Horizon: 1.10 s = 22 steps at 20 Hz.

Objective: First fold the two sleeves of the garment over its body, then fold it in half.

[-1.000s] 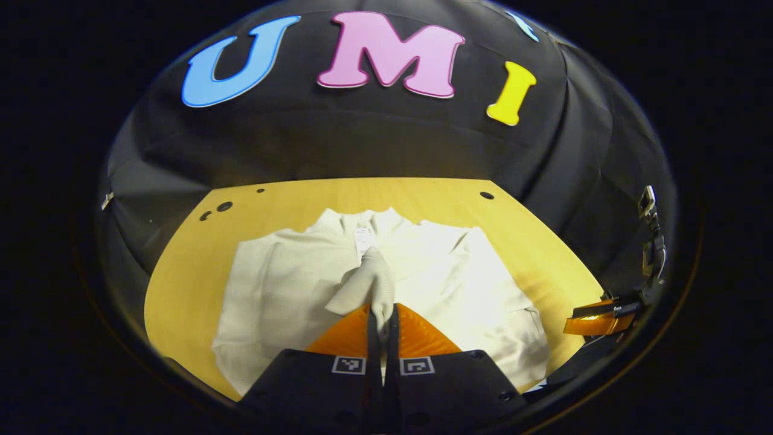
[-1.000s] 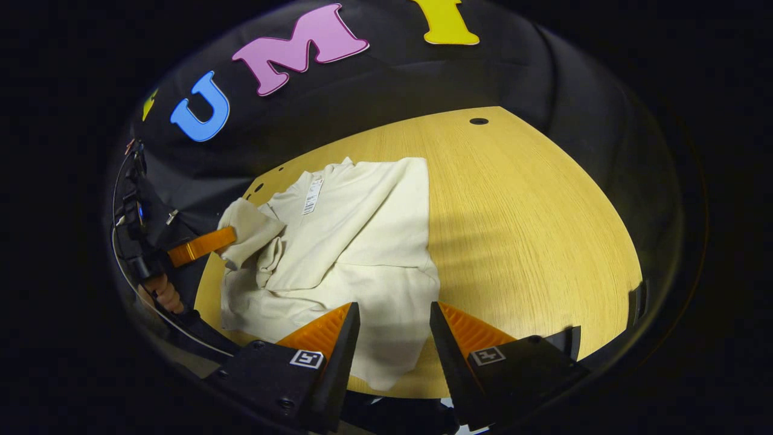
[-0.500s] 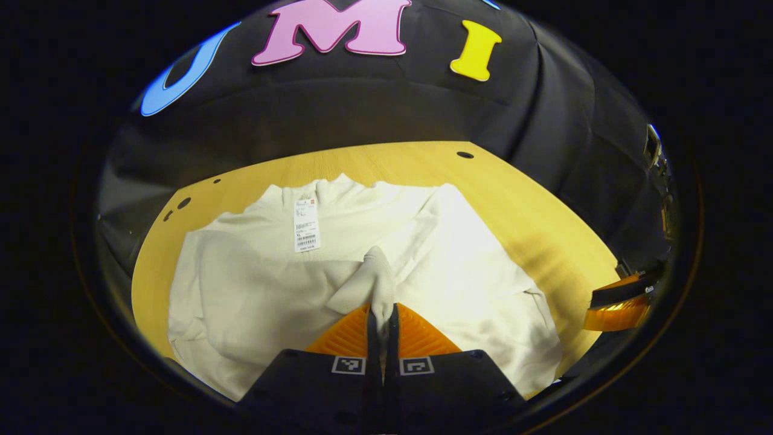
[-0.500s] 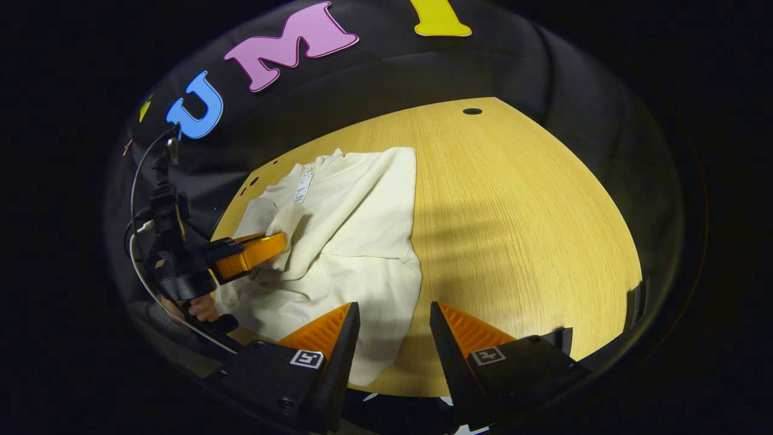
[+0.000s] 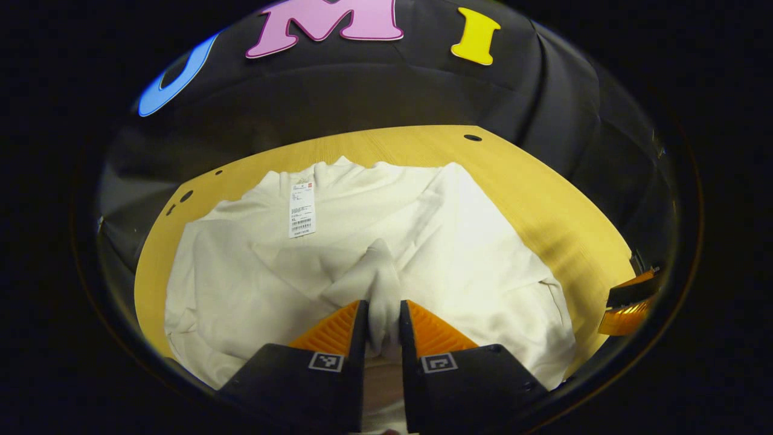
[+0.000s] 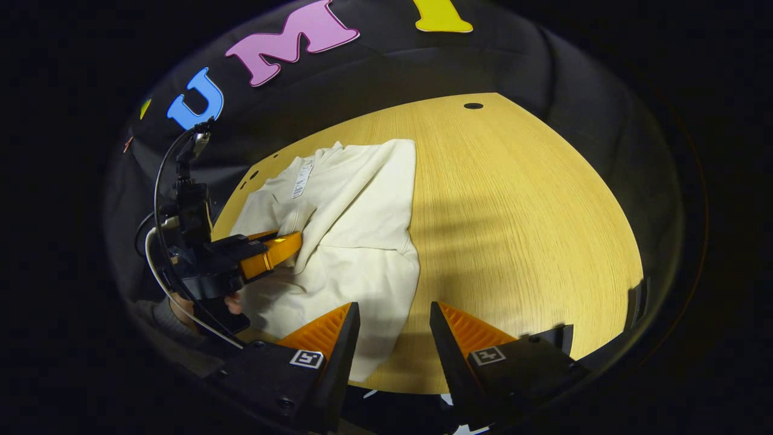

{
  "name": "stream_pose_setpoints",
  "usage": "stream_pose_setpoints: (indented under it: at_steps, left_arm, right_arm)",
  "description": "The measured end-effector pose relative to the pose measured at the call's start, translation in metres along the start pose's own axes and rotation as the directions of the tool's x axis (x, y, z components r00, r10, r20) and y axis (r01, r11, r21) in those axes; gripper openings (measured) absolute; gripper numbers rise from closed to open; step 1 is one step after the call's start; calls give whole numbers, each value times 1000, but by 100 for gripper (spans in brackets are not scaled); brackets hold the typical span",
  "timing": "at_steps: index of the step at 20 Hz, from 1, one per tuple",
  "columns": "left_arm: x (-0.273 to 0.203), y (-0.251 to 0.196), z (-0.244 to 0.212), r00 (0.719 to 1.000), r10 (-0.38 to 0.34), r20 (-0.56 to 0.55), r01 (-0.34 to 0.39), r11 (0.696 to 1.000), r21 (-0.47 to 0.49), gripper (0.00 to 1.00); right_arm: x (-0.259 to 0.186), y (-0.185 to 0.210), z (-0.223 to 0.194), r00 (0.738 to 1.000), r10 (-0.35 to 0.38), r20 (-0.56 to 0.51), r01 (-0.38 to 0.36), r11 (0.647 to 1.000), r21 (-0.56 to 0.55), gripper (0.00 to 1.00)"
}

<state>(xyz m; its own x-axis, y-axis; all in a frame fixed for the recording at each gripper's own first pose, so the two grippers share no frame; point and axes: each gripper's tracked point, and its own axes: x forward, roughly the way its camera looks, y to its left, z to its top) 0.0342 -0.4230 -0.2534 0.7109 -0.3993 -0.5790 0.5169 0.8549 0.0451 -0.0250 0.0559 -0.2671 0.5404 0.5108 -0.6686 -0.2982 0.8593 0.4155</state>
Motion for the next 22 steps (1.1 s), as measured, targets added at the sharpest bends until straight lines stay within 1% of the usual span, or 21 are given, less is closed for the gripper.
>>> stream_pose_setpoints:
  at_steps: [1, 2, 3, 5, 6, 7, 8, 10, 12, 14, 17, 20, 22]
  left_arm:
    - [-3, 0, -2, 1000, -3, -8, 2, 1000, -12, 37]
    - [-7, 0, -5, 1000, -4, -14, 4, 1000, -18, 47]
    - [-12, 0, -8, 1000, -5, -18, 5, 1000, -12, 61]
    - [-25, 2, -16, 1000, -15, -16, 15, 1000, 14, 52]
    - [-33, 3, -19, 1000, -25, -12, 25, 999, 24, 62]
    - [-42, 4, -23, 999, -34, -9, 34, 999, 26, 59]
    - [-51, 6, -28, 999, -49, -11, 49, 999, 20, 69]
    - [-74, 14, -37, 997, -76, -9, 76, 997, -9, 71]
    - [-96, 30, -48, 997, -77, -6, 77, 996, -36, 71]
    - [-118, 55, -60, 999, -52, -8, 52, 997, -56, 71]
    - [-146, 100, -88, 999, 13, -35, -16, 995, -103, 72]
    - [-164, 148, -122, 993, 90, -80, -101, 985, -139, 72]
    - [-172, 174, -140, 985, 128, -112, -146, 975, -170, 73]
  right_arm:
    - [0, 1, -2, 1000, -1, -2, 1, 1000, -2, 72]
    - [0, 1, -4, 1000, -3, -4, 3, 1000, -1, 72]
    - [1, 3, -7, 1000, -6, -8, 6, 1000, 1, 72]
    - [1, 4, -12, 1000, -13, -15, 13, 1000, 2, 72]
    - [2, 6, -15, 1000, -15, -20, 15, 1000, 1, 72]
    - [3, 9, -20, 999, -18, -28, 18, 1000, -2, 72]
    - [4, 11, -25, 999, -20, -36, 20, 1000, -6, 72]
    - [5, 17, -34, 998, -21, -51, 20, 1000, -9, 72]
    - [7, 27, -41, 998, -14, -67, 14, 1000, -9, 72]
    - [10, 36, -47, 997, -11, -77, 10, 1000, -12, 73]
    - [14, 45, -53, 996, -14, -85, 14, 1000, 0, 72]
    - [12, 46, -57, 996, -38, -84, 40, 999, 30, 72]
    - [9, 44, -60, 995, -54, -82, 58, 997, 44, 72]
